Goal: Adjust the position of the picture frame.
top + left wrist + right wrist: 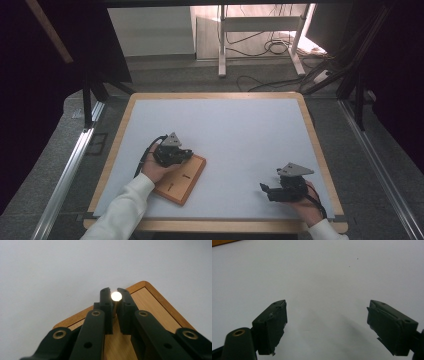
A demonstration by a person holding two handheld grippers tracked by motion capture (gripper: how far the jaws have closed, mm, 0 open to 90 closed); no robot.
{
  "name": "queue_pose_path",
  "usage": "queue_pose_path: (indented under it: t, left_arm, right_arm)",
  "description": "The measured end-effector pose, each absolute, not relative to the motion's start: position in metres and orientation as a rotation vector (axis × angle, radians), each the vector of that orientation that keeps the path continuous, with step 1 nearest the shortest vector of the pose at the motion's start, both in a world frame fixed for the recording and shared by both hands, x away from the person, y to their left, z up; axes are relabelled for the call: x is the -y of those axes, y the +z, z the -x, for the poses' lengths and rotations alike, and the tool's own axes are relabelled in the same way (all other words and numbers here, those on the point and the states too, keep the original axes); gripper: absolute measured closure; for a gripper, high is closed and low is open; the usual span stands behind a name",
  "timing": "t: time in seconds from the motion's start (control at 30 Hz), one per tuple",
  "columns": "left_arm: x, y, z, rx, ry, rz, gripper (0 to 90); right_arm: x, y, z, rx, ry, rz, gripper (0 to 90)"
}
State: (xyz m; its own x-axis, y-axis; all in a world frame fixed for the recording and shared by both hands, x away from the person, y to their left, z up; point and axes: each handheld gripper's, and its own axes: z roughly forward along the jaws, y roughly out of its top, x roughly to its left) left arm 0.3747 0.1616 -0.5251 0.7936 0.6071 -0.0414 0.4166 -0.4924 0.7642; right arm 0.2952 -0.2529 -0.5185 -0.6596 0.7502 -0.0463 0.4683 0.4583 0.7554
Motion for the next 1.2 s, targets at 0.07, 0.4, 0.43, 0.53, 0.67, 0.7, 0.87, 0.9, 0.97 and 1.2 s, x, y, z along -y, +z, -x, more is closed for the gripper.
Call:
queue_pose_path:
  t: [0.07, 0.4, 0.43, 0.53, 0.67, 0.7, 0.87, 0.9, 0.97, 1.2]
  left_arm:
    - [-0.161, -0.524, -0.375, -0.771, 0.286, -2.155, 84.3]
    - [-0.161, -0.516, -0.372, -0.822, 0.281, -2.146, 84.4]
    - [-0.160, -0.516, -0.371, -0.823, 0.284, -2.145, 84.4]
    - [-0.157, -0.514, -0.369, -0.818, 0.284, -2.144, 84.4]
    - [-0.152, -0.511, -0.368, -0.803, 0.284, -2.150, 84.4]
    - [-0.148, -0.510, -0.368, -0.796, 0.280, -2.155, 84.4]
    - [-0.129, -0.508, -0.370, -0.768, 0.268, -2.179, 84.4]
    - [-0.125, -0.508, -0.371, -0.764, 0.263, -2.183, 84.4]
    - [-0.114, -0.507, -0.373, -0.753, 0.258, -2.194, 84.4]
    - [-0.089, -0.509, -0.382, -0.739, 0.233, -2.216, 84.4]
  right_arm:
    - [0.253, -0.519, -0.296, -2.339, 1.039, -1.029, 16.2]
    - [0.253, -0.519, -0.296, -2.336, 1.037, -1.032, 16.3]
    - [0.253, -0.519, -0.296, -2.336, 1.036, -1.030, 16.3]
    - [0.253, -0.519, -0.296, -2.336, 1.034, -1.026, 16.3]
    - [0.253, -0.519, -0.296, -2.335, 1.034, -1.026, 16.3]
    - [0.253, -0.519, -0.296, -2.334, 1.035, -1.028, 16.3]
    - [0.253, -0.519, -0.296, -2.336, 1.030, -1.019, 16.3]
    - [0.253, -0.519, -0.296, -2.336, 1.030, -1.019, 16.3]
    - [0.253, -0.519, -0.296, -2.336, 1.028, -1.020, 16.3]
    - [0.254, -0.519, -0.296, -2.335, 1.027, -1.021, 16.4]
